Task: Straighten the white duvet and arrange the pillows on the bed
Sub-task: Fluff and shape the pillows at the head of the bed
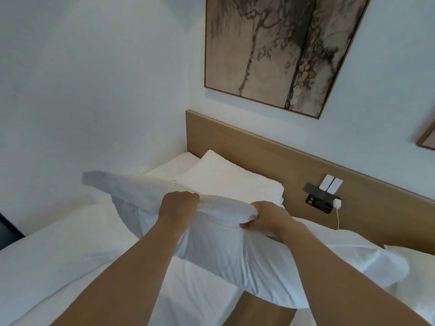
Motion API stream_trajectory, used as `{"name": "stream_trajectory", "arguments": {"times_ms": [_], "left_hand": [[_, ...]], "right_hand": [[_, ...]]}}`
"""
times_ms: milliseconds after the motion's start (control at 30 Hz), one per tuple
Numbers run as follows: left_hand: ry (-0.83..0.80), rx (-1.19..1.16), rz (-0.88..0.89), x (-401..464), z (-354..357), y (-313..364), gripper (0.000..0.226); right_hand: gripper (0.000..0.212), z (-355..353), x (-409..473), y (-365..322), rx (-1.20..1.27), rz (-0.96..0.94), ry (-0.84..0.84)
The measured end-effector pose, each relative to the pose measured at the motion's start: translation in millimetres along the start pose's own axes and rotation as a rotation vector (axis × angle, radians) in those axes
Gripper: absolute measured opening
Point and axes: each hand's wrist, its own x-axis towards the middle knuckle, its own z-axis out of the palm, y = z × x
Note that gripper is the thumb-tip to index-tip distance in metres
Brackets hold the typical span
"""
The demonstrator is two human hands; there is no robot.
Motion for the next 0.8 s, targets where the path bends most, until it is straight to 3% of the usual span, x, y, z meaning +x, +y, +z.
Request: {"name": "stream_trajectory", "arguments": {"times_ms": [233, 333, 533, 633, 733, 800], "left_hand": [[0.027, 0.062, 0.107, 64, 1, 28, 0.018], [0.102, 0.067, 0.195, 99, 6, 30, 0.03], [-0.085, -0.027, 0.109, 220, 28, 29, 0.033], [0.043, -0.082, 0.164, 301, 29, 31, 0.032], [0.285, -0.046, 0.258, 379, 24, 34, 0.029], [0.337, -0.027, 0.278, 423, 17, 32, 0.025]], "right_hand": [[0.032, -29, 66, 53, 0.111, -0.008, -0.046], [0.03, -39, 109, 72, 0.127, -0.014, -0.061], [0.026, -69, 210, 81, 0.039, -0.044, -0.039], [0.023, -113, 265, 81, -0.065, -0.063, 0.034], [0.021, -158, 313, 82, -0.172, -0.116, 0.198], [0.022, -178, 339, 81, -0.246, -0.153, 0.34]]}}
